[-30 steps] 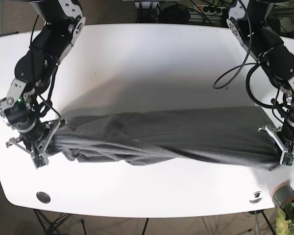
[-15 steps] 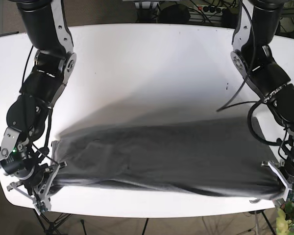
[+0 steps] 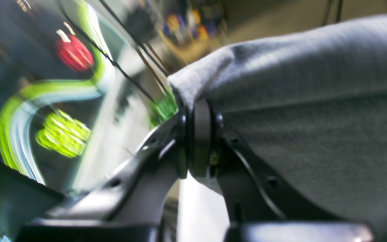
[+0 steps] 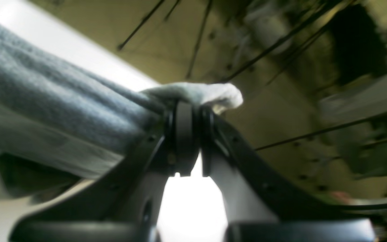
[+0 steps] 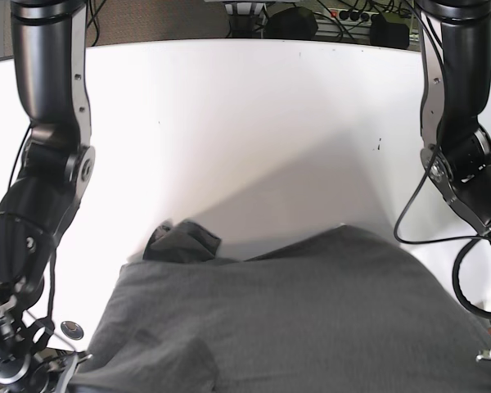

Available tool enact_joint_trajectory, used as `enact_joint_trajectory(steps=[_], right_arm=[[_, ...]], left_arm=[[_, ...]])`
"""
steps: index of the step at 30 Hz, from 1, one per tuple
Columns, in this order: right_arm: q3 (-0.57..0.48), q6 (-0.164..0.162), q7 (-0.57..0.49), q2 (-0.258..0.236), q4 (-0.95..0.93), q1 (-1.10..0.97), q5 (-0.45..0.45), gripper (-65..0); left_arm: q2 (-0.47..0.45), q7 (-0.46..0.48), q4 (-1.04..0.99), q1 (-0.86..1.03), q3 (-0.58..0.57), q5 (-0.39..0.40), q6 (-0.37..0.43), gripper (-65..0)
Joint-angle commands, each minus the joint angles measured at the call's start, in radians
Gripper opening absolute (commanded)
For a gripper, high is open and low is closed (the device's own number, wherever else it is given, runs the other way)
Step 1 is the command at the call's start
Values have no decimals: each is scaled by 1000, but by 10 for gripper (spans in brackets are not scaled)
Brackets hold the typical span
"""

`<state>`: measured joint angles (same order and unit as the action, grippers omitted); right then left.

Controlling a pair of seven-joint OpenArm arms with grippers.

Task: Fold the T-shirt properly

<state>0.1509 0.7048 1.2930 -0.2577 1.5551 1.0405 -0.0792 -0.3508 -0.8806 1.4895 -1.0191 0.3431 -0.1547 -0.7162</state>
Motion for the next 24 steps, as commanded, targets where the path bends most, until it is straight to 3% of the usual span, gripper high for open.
enact_joint_trajectory(steps=[1,8,15,18,24], right_arm=[[6,-7,10,-35,14,91,28,-629],[9,-7,20,-59,55,88,26,-629],[36,-7,33,-58,222,-150,28,-629],[94,-7,33,-50,318,-282,28,-629],[194,-7,33,11,410,-509,28,-629]], left_arm=[[-34,2,52,-60,-6,-15,18,-650],[-40,-18,164,0,-34,-13,18,-650],[-40,-18,313,211,-31,-13,18,-650],[-38,-18,368,320,-20,-13,18,-650],[-32,-18,418,510,49,-12,18,-650]])
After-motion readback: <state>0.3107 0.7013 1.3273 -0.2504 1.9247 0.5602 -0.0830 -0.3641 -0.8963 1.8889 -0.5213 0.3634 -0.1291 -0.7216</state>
